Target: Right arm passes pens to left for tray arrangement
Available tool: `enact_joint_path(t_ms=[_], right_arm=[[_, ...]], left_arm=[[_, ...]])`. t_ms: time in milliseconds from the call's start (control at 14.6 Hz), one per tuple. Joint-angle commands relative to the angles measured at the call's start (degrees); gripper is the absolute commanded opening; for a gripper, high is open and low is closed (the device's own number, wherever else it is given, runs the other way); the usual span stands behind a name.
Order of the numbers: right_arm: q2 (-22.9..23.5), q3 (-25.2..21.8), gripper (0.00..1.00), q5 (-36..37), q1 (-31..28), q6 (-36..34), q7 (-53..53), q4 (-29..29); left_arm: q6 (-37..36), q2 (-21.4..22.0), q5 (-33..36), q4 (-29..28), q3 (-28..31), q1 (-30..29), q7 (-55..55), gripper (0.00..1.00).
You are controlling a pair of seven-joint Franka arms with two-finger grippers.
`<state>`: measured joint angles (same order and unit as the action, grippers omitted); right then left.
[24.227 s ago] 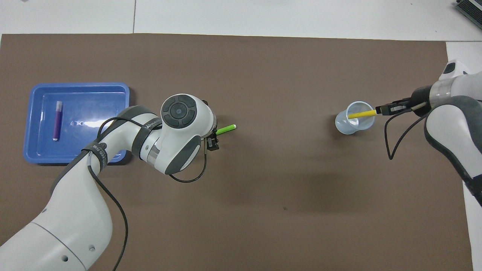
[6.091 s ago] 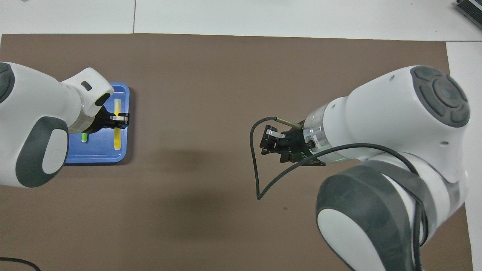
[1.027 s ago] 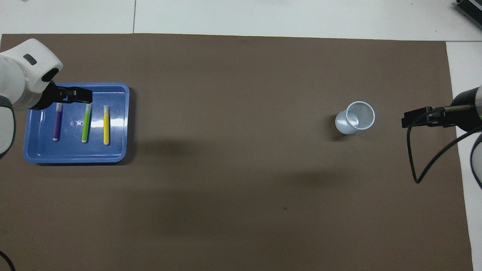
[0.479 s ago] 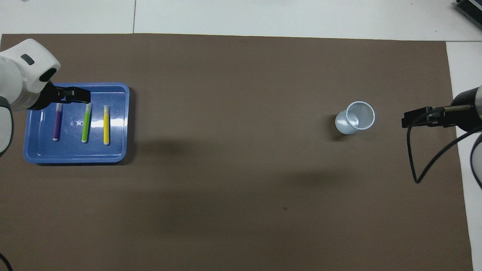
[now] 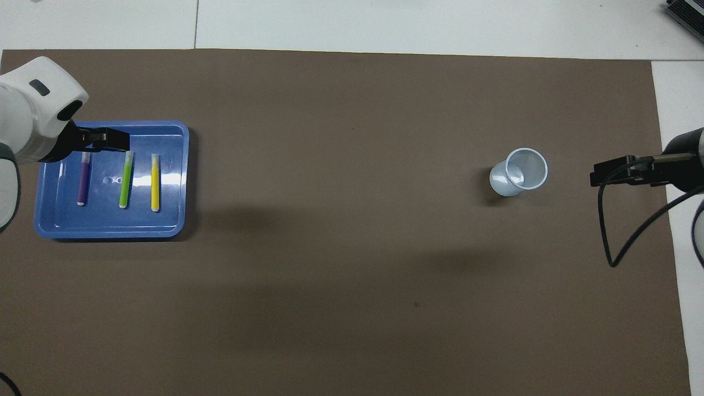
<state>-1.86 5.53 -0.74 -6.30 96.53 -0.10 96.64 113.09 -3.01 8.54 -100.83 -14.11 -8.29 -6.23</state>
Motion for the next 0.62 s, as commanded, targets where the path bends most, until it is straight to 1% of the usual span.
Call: enact_joint_path(t_ms=[0, 137, 274, 411, 547], right_arm=[[-0.9, 0.5, 1.0, 0.2, 0.0, -0.9, -1.0, 0.5], [-0.9, 0.5, 1.0, 0.2, 0.0, -0.9, -1.0, 0.6], [-1.0, 0.5, 1.0, 0.2, 0.0, -0.9, -1.0, 0.6], [-1.0, 0.5, 1.0, 0.2, -0.1, -0.5, -1.0, 0.6], [-1.0, 0.5, 1.0, 0.2, -0.1, -0.5, -1.0, 0.6]], left_arm=[[-0.9, 1.3, 0.8, -0.8, 2.5, 2.0, -0.9, 1.0], [-1.0, 1.3, 0.7, -0.8, 4.1, 3.2, -0.8, 1.0], [-2.8, 1.3, 0.3, -0.9, 4.2, 3.3, -0.8, 1.0], [-4.0, 1.5, -3.6, -0.6, 5.1, 3.8, -0.9, 1.0], [-4.2, 1.9, -4.1, -0.6, 9.3, 8.1, -0.7, 1.0]])
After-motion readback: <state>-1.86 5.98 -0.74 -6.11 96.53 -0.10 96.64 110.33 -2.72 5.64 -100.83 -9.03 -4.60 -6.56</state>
